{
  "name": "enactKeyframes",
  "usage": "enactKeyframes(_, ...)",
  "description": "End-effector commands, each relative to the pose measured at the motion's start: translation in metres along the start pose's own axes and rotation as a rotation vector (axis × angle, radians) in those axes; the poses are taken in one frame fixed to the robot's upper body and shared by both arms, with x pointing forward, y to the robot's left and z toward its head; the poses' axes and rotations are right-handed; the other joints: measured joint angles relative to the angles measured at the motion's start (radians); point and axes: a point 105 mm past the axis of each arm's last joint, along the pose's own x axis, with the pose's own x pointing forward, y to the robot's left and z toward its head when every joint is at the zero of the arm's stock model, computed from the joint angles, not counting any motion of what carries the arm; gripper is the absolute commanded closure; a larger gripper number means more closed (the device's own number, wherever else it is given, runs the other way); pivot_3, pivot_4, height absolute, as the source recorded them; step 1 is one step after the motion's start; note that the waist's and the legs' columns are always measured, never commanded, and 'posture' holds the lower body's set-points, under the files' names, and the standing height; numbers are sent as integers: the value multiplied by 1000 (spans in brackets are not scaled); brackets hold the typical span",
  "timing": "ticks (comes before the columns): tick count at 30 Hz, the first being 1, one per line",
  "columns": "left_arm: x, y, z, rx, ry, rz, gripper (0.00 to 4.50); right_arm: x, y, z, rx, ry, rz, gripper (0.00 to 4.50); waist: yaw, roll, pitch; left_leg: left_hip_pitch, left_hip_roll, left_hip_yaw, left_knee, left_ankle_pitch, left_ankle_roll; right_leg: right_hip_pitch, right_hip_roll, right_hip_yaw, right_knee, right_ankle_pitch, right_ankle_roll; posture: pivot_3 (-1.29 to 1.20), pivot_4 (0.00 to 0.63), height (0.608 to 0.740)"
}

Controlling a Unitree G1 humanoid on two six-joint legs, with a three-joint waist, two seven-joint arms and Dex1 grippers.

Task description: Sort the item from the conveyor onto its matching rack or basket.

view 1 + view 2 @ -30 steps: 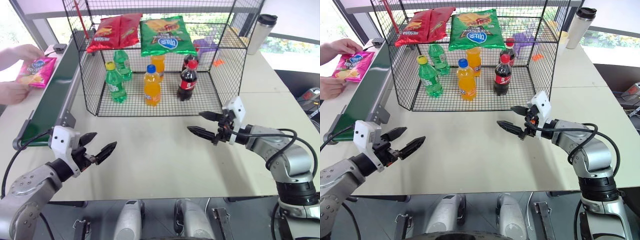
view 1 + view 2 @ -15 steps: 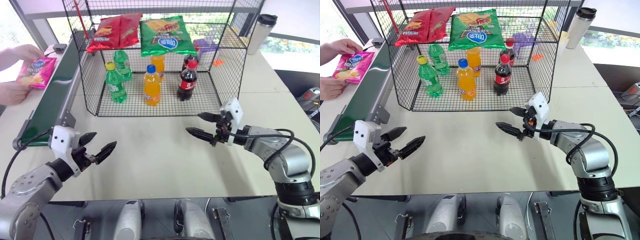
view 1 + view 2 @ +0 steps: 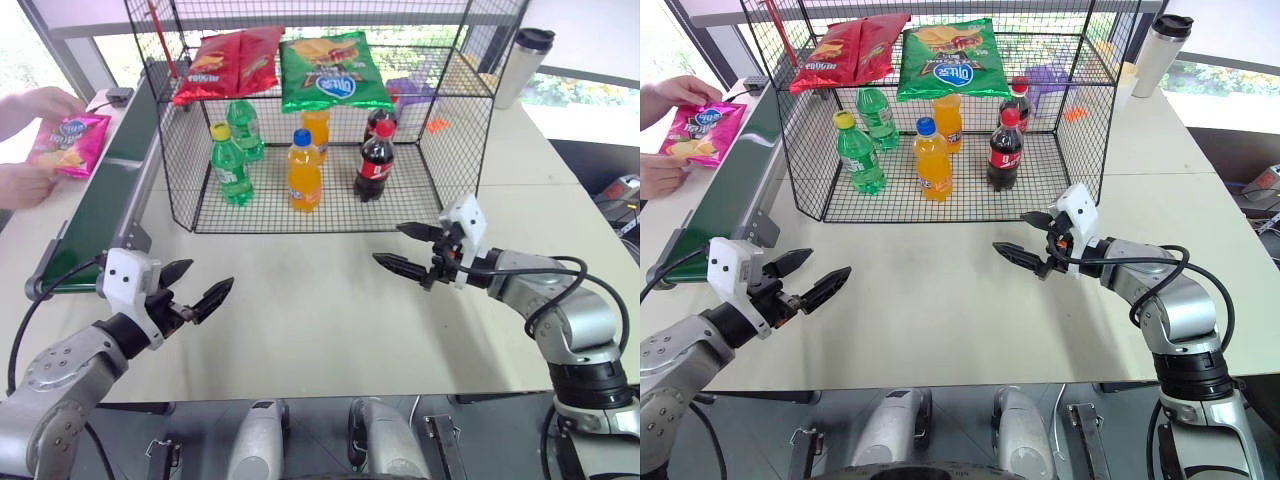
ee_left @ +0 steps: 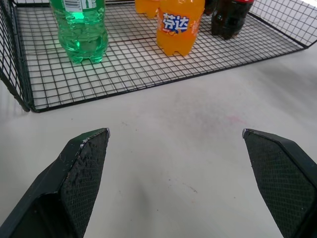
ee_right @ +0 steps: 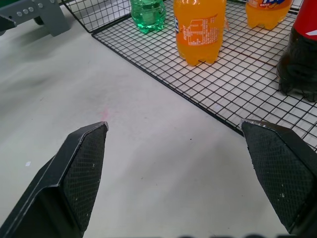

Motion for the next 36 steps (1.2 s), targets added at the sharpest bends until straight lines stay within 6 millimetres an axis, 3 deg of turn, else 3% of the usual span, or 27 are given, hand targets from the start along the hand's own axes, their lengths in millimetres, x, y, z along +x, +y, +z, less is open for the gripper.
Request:
enactKeyframes(1,0,0,7,24,-31,9,0,-2,-1,6,-29,-33,-6,80,0,0,0,0,0,0,0,0,0,0,0,0,0,0,0,0,150,740)
enactKeyframes(29,8,-5,4,47,-28,44,0,1,-7,-2,-44,-32,-17,80,1,0,0,0,0,1,0,0,0,0,0,0,0,0,0,0,150,740)
enactKeyframes(32,8,-6,19,11,-96,39,0,5,-5,2,-63,-35,0,80,1,0,0,0,0,1,0,0,0,0,0,0,0,0,0,0,150,740)
enactKeyframes(34,5,2,34,17,-142,76,0,8,-2,8,-64,-50,23,80,0,0,0,0,0,1,0,0,0,0,0,1,0,0,0,0,150,740)
enactKeyframes(36,-8,24,62,104,-191,162,0,12,8,28,-19,-117,84,80,-3,-1,1,0,0,1,0,0,0,0,0,0,1,0,0,0,150,740)
